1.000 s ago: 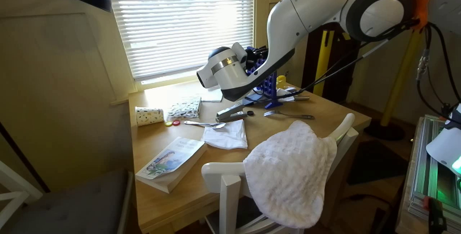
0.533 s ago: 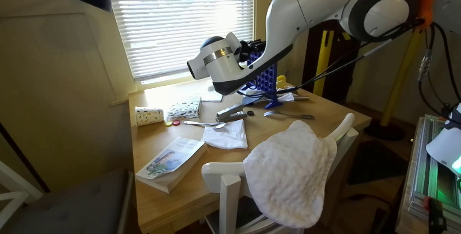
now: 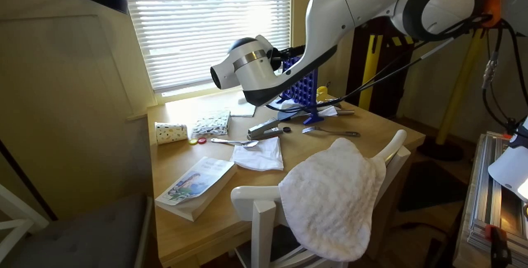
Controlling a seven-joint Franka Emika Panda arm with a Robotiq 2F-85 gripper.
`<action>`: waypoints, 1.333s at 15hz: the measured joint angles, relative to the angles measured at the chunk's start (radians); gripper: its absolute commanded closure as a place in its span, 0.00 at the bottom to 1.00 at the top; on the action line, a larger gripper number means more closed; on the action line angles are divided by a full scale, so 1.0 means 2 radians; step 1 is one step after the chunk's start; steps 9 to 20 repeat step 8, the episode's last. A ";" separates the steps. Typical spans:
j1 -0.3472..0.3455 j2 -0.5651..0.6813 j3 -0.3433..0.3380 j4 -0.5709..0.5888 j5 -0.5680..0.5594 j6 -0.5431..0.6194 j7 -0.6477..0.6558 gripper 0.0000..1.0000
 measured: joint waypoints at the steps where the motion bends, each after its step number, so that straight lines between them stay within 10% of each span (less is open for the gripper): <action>1: 0.001 -0.010 0.003 -0.009 0.000 0.019 -0.014 0.00; 8: 0.007 -0.087 0.007 -0.086 -0.013 0.107 -0.154 0.00; 20: 0.007 -0.087 0.007 -0.086 -0.013 0.107 -0.154 0.00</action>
